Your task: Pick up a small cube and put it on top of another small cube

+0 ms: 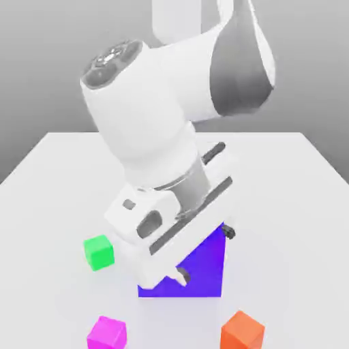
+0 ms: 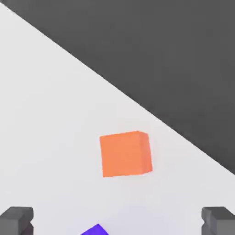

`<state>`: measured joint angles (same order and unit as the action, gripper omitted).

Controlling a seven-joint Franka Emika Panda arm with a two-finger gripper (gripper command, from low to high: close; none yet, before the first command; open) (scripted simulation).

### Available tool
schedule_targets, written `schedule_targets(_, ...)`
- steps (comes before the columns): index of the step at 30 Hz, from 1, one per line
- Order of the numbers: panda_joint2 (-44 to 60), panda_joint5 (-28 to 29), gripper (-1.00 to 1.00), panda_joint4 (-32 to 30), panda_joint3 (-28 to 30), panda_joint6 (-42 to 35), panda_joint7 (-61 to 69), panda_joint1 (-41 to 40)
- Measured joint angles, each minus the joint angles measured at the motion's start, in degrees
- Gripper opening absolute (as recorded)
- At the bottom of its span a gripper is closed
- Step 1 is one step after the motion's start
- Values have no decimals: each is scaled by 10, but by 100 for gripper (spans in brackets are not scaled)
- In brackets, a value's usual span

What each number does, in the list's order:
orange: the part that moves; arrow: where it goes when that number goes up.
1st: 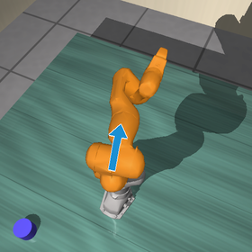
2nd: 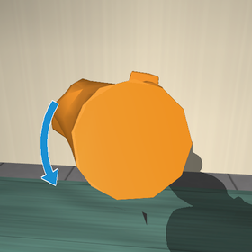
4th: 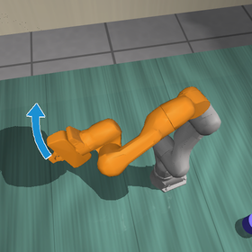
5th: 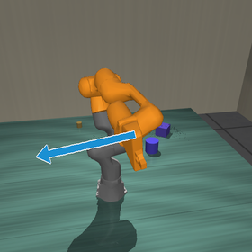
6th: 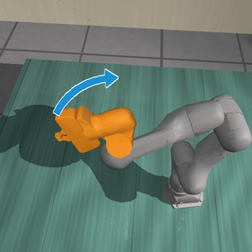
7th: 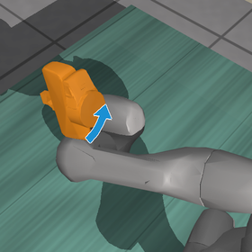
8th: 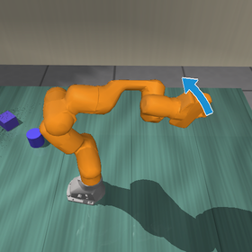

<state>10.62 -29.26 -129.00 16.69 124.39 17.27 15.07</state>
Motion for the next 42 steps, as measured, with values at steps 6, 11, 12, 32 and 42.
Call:
schedule_targets(6,68,13,0,-4,-6,30,85,-11)
schedule_targets(11,99,29,0,-16,-2,77,153,-24)
schedule_targets(12,103,33,0,-19,-1,87,166,-27)
schedule_targets(32,165,109,-100,-46,-7,288,368,-91)
schedule_targets(42,64,177,-100,-84,37,292,322,-64)
